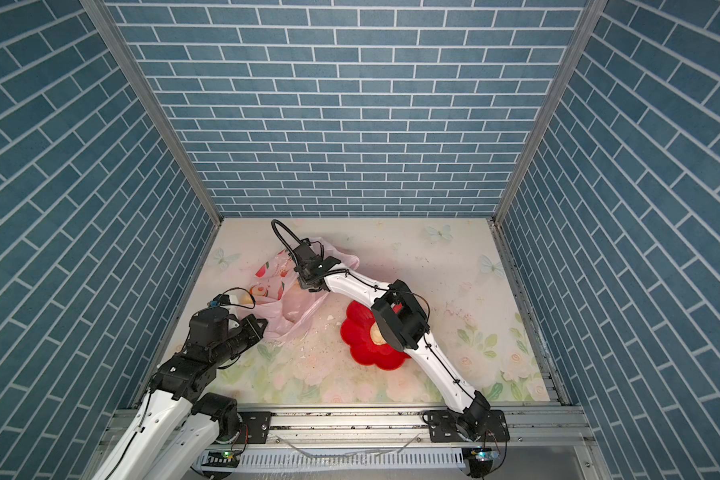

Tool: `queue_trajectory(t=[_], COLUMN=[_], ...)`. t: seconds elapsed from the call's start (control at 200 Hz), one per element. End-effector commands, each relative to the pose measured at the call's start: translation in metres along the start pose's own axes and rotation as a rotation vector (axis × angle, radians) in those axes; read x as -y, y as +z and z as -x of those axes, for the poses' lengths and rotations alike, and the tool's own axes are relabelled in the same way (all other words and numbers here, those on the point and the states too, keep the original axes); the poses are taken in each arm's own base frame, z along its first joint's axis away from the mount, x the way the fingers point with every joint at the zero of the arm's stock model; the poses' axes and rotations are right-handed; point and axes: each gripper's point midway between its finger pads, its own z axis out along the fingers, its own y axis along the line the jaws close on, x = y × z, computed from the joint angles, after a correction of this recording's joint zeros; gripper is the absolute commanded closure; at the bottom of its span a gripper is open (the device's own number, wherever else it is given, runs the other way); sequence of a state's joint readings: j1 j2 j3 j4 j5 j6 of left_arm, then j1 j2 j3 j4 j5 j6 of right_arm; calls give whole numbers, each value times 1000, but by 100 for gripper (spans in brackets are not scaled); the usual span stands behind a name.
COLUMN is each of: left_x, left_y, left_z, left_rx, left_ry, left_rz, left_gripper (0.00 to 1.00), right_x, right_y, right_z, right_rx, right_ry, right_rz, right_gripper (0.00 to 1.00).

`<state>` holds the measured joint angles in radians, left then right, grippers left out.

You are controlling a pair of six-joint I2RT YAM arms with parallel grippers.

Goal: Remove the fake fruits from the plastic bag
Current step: 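Push the right gripper deeper into the bag toward the green fruit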

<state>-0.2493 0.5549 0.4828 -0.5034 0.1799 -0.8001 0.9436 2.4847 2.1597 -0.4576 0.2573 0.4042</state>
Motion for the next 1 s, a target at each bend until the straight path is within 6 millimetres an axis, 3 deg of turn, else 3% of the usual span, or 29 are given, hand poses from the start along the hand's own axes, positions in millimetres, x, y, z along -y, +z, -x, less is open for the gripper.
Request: queue_trajectory(t=[0.0, 0.185, 0.445, 0.55, 0.645, 0.835, 0.995], left_x=[-6, -7, -9, -8, -7, -8, -9], left_y=[2, 2, 2, 3, 2, 0, 0], left_z=[-5, -6, -5, -4, -4, -6, -14], left_rx=[-14, -16, -13, -11, -8, -13, -38], left_ry=[4, 3, 3, 4, 5, 3, -12], left_rz=[20, 25, 33, 30, 27, 27, 11], left_gripper=[100, 100, 100, 100, 100, 100, 100], right_x=[-2, -3, -4, -4, -4, -6, -3], right_y=[9, 15, 17, 16, 15, 16, 22], right_z=[5, 6, 7, 6, 6, 12, 22], right_rx=[17, 29, 28, 29, 33, 50, 61], right_ry=[49, 68, 73, 72, 72, 83, 156], right_rz=[19, 42, 65, 68, 73, 99, 110], right_gripper=[29, 33, 54, 58, 57, 38, 32])
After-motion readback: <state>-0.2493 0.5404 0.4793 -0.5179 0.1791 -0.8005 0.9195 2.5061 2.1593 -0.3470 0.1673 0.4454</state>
